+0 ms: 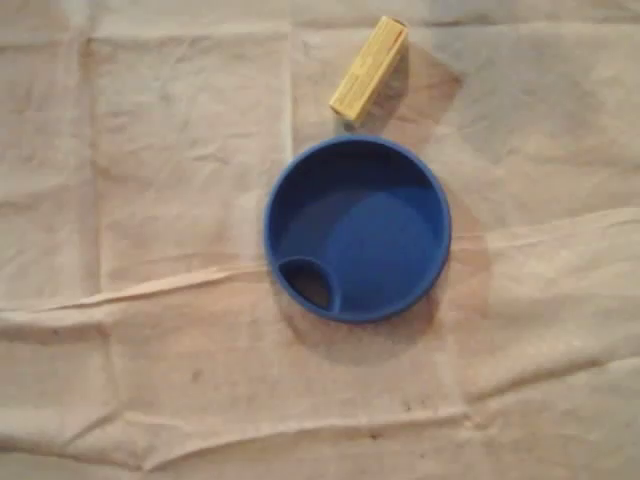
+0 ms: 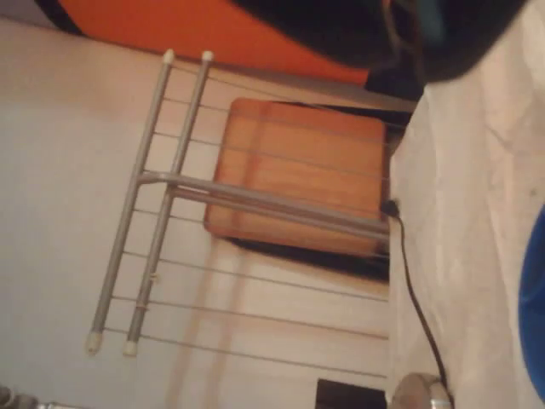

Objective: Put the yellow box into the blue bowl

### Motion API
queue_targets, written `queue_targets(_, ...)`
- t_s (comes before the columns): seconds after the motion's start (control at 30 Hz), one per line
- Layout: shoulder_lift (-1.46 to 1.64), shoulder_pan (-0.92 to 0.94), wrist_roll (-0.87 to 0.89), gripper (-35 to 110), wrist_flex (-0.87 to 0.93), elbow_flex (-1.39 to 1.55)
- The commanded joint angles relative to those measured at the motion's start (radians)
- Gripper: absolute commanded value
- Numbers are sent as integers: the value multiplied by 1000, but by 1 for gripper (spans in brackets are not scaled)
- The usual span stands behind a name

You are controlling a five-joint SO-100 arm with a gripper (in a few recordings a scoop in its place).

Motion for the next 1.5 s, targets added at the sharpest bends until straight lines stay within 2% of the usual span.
queue_targets(0.0, 41, -8, 9, 0, 0, -3)
queue_targets(0.6, 9, -3, -104, 0, -3, -3)
queue_targets(0.77, -198, 3, -107, 0, -8, -29)
queue_targets(1.13, -724, -8, -117, 0, -166, -218)
queue_targets(1.23, -862, -8, -192, 0, -164, -267)
queue_targets(1.47, -1091, 6, -488, 0, -133, -344)
